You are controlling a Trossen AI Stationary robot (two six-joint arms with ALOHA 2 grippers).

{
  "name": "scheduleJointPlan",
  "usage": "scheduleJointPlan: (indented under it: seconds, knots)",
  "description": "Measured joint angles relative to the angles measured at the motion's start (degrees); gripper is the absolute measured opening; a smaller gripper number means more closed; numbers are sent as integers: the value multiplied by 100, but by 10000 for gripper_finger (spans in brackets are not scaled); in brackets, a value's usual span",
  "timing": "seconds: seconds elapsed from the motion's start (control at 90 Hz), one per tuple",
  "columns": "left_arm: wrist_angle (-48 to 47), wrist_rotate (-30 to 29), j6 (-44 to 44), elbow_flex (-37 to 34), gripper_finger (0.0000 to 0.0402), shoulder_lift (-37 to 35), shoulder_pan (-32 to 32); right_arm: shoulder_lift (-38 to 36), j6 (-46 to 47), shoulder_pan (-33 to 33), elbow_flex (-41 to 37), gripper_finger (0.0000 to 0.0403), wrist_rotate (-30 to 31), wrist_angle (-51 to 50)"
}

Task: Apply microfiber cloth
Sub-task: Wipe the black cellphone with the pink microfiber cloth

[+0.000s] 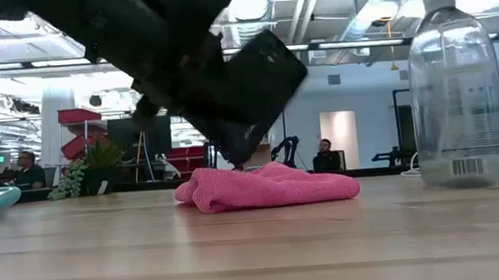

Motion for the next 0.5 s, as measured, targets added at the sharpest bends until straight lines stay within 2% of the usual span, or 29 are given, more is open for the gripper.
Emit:
scheduleJointPlan:
  seconds: [0.067,0.156,0.256,0.344,0.5]
  knots:
    - [-524,711,61,343,8,3,179,149,18,211,102,282,-6,76]
    - [-1716,1412,157,966,5,3,415,352,51,489,168,282,-16,268]
    - [-3121,1605,297,1506,5,3,630,589,276,803,188,282,-11,369]
    - [-4001,1874,393,1921,5,3,820,839,564,1090,189,282,-12,367]
    - [-4511,2545,663,2126,5,1,1042,1338,1111,1635,189,282,-12,370]
